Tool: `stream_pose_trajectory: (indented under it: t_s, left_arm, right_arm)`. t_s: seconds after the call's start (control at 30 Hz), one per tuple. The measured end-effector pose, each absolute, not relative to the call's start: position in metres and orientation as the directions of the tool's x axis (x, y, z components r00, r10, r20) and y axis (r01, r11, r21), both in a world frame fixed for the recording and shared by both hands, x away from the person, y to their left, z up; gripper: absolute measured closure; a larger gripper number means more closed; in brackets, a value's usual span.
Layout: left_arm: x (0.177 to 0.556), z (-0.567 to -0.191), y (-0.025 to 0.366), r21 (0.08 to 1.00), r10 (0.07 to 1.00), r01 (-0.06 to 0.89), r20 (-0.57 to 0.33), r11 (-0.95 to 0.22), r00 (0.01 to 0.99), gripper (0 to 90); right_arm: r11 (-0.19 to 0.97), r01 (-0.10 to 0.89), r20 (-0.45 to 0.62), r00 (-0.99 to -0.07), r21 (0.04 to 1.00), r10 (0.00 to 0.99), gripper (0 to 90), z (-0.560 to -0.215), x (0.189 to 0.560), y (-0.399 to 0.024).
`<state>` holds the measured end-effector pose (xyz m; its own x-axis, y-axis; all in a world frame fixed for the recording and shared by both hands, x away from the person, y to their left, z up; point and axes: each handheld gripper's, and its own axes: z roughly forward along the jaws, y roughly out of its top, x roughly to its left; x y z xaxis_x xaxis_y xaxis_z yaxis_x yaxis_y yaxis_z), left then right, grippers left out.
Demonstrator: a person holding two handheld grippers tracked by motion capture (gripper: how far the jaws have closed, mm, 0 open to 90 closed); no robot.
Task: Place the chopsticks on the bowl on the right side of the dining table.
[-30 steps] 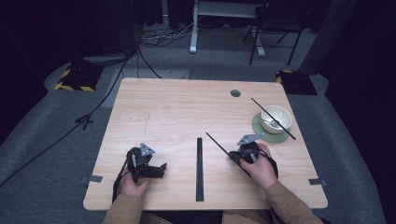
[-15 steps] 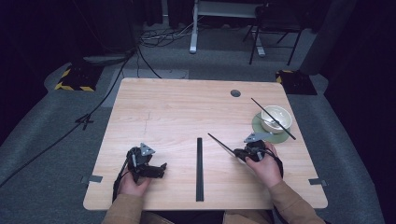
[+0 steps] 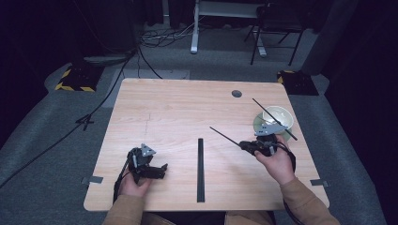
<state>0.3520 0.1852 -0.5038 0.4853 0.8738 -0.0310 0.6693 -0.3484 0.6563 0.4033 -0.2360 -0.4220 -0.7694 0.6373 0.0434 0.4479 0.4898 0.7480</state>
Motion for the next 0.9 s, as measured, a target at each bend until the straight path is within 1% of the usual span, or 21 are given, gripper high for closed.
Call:
stream_pose_trajectory:
  t_s: [0.27,0.57,0.9]
  left_arm:
    - [0.351,-0.504,0.185,0.654,0.875,0.672,-0.033,-0.346,0.483,0.4]
    - [0.351,-0.503,0.185,0.651,0.874,0.674,-0.035,-0.348,0.485,0.4]
    - [0.352,-0.504,0.185,0.654,0.873,0.670,-0.030,-0.351,0.486,0.4]
  right_arm:
    - [0.489,0.427,0.011,-0.762,0.761,0.647,86.2,-0.395,0.412,-0.250]
    - [0.483,0.427,0.019,-0.764,0.764,0.645,86.1,-0.380,0.421,-0.257]
    - [0.449,0.441,0.022,-0.732,0.777,0.681,86.2,-0.364,0.436,-0.278]
